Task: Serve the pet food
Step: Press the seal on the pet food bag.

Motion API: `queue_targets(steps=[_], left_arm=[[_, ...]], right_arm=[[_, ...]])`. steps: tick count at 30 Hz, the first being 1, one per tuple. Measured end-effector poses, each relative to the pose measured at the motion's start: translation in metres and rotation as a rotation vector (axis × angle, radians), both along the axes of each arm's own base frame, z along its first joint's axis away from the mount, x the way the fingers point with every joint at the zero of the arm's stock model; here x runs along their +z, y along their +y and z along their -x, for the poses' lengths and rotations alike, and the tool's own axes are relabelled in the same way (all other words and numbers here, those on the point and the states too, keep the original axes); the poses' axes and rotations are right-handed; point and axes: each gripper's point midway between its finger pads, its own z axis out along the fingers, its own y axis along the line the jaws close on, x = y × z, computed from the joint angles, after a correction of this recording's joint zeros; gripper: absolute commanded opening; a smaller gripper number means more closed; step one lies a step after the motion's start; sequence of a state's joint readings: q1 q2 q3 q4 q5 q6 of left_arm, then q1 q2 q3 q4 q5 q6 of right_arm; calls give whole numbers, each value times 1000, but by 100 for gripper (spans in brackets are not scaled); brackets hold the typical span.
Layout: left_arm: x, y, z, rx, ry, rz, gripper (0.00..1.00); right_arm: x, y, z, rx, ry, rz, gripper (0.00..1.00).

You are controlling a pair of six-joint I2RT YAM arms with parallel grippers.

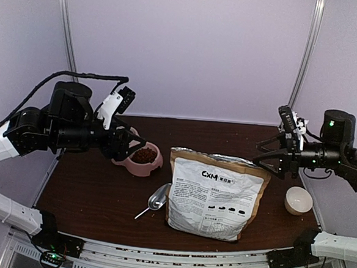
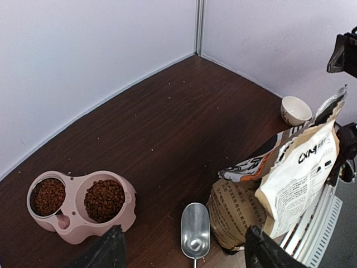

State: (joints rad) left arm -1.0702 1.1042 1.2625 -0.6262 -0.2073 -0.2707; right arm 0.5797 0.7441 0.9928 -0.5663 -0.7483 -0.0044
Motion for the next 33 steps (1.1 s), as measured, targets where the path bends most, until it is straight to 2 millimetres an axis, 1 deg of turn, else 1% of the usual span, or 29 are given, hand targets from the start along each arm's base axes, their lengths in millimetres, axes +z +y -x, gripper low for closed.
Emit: queue_targets(steps=[2,4,8,9,15,19,23,25,27,31,33], left_arm=[[-2,6,-4,15,16,42,80],[-9,13,-7,23,40,66,84],[-19,25,-14,22,90,100,85],[-19,30,-19,32,98,108,84],[-16,55,-47,37,110,114,85],[-7,66,-58,3,75,113,85],[-7,78,-69,3,47,125,85],[-14,79,-72,-4,40,128,85],[-29,78,-71,-24,49,123,85],[-58,73,-66,-65,90,109,84],[-61,72,-64,-82,95,107,84]], right_arm=[[0,8,-6,0,17,42,68],[-1,19,-9,4,27,100,68],[-5,45,-14,28,28,227,68],[-6,50,-15,31,27,256,68],[-9,77,-22,35,-1,412,66],[-13,98,-31,46,-14,481,64],[-18,124,-36,69,-28,534,61],[-19,139,-38,85,-39,550,57],[-22,154,-40,101,-51,562,54],[-25,177,-45,124,-73,585,43],[-26,184,-48,131,-80,598,39]])
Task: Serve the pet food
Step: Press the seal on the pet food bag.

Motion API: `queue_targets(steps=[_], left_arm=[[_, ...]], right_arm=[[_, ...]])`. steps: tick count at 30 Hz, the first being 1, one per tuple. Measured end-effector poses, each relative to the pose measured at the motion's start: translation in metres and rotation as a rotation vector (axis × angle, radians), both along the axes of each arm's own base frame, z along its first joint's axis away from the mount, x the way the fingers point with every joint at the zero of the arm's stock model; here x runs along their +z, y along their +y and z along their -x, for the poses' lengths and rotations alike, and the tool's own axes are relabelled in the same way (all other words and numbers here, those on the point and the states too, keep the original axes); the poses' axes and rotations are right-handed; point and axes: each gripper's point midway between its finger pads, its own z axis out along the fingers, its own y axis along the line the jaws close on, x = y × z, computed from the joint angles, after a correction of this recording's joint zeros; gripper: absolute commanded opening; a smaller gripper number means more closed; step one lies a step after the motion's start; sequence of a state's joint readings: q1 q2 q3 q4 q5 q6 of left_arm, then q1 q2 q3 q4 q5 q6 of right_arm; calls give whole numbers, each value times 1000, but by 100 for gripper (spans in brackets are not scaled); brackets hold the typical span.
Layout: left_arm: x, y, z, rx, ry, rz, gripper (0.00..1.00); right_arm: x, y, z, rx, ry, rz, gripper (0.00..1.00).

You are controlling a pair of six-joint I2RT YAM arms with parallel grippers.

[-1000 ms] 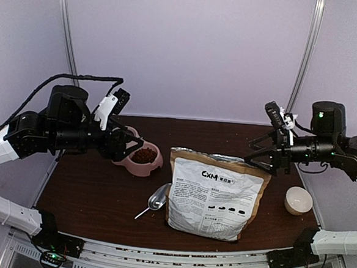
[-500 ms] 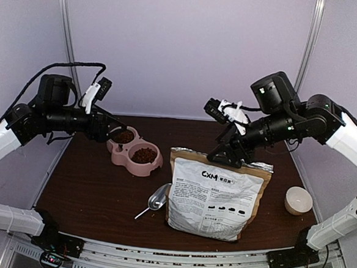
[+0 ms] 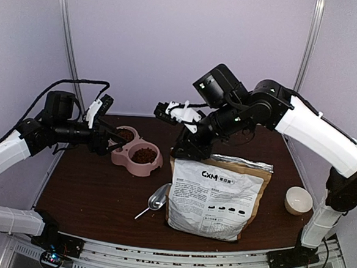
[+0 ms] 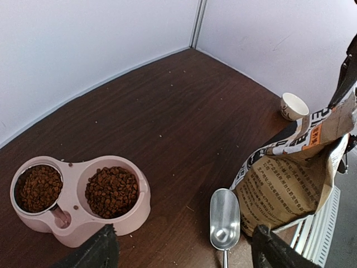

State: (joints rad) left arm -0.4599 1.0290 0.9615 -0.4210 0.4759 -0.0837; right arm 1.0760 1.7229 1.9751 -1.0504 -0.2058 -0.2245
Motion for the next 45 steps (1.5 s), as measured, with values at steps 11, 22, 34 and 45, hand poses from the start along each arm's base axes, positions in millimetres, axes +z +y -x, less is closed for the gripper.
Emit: queue_targets(steps=[11,22,34,45], left_arm=[[9,-1,5,-33,-55,0,84],[8,0,5,-39,-60,-9,84],[7,0,5,-41,-62,-13,84],[7,0,5,-42,-64,-14,84]], right_arm=[[-17,-3,-2,5,8,81,19],[-21,-4,2,26,2,103,0],[-26,-21,3,14,-15,155,22],[-22,-35,9,6,-24,159,2]])
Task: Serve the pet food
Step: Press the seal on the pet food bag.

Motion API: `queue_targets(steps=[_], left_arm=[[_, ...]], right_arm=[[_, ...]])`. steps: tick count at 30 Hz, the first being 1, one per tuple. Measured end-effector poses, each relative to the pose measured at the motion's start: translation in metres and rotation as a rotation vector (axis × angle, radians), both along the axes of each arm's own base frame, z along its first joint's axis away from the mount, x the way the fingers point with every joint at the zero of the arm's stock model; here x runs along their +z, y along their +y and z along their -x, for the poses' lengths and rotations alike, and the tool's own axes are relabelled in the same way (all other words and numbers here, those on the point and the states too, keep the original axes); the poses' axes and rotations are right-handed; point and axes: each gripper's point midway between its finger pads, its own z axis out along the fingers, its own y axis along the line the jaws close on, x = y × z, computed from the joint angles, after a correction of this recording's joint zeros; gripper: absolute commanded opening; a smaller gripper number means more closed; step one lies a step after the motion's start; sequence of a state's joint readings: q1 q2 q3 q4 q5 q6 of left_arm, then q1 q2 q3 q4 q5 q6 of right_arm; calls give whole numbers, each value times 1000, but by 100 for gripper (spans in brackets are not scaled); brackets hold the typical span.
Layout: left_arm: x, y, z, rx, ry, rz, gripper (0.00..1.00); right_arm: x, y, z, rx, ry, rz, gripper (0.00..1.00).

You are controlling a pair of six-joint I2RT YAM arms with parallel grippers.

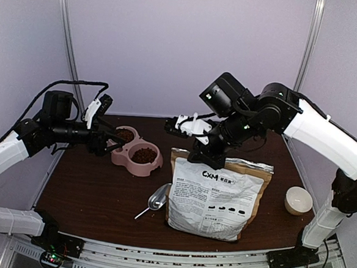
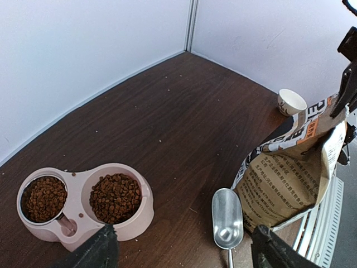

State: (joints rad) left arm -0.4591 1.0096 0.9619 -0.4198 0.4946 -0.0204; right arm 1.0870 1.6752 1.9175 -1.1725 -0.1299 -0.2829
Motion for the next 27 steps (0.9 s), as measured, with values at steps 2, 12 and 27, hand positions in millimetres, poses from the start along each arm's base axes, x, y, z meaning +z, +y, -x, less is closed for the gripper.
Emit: queue_targets(steps=[2,12,27], left_arm=[[0,0,0,0,0,0,84],[0,0,0,0,-1,-1,84],[1,0,1,0,-5,1,84]], right_arm=[[0,0,0,0,0,0,16],[2,-25,4,-28,-20,39,18],[3,-36,7,-51,-19,44,12]])
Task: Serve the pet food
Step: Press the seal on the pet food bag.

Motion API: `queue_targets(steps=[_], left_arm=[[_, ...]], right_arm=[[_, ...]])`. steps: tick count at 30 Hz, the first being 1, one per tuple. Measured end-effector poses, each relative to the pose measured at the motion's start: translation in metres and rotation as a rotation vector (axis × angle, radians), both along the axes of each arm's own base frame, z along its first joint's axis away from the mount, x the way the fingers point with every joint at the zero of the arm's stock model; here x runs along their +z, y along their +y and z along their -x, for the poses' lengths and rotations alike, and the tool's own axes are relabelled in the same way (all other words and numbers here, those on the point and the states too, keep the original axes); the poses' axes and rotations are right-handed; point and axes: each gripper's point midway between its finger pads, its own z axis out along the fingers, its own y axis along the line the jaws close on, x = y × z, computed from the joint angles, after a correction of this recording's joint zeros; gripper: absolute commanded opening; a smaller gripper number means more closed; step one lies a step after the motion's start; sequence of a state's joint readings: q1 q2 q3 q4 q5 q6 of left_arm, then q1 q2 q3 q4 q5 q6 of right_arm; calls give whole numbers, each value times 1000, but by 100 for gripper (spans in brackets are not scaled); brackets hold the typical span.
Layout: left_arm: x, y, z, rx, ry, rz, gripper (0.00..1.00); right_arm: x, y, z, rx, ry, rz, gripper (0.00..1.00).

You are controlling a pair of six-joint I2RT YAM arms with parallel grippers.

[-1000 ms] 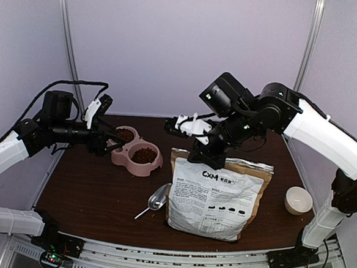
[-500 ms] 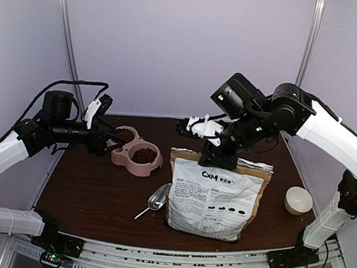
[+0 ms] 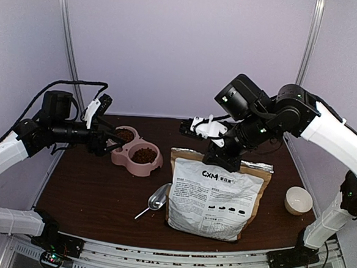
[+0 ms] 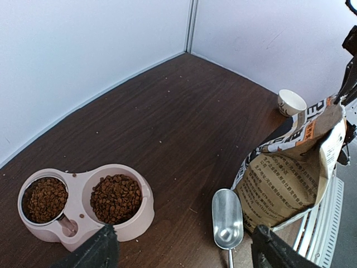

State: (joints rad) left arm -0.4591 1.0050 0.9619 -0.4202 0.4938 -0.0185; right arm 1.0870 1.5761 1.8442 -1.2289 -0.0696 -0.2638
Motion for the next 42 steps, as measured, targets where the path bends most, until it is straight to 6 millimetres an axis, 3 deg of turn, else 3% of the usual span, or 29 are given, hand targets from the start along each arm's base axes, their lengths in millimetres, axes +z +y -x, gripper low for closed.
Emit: queue_targets(steps=[3,9,14,22,24,27,32,35,41,42], left_arm=[[0,0,0,0,-1,0,84],[1,0,0,-1,-3,0,84],[3,1,1,-1,-10,2,85],[3,1,2,-1,-12,3,85],[4,1,2,-1,-13,3,85],[4,1,2,-1,-13,4,85],[4,1,2,-1,-14,4,85],[4,1,2,-1,-15,4,84],[6,1,3,-3,-22,6,85],[6,2,3,-3,-23,6,84]], right_arm=[[-1,-2,-1,-8,-2,6,19],[-5,-16,3,-20,-6,36,19],[-10,-25,7,-25,5,58,0],[-11,-25,8,-24,12,56,0],[-11,-26,8,-24,12,56,11],[-11,-28,8,-32,10,57,16],[-7,-41,10,-54,4,56,13],[-5,-47,13,-60,2,52,0],[-6,-48,14,-66,6,49,0],[-6,-48,14,-66,6,49,7]])
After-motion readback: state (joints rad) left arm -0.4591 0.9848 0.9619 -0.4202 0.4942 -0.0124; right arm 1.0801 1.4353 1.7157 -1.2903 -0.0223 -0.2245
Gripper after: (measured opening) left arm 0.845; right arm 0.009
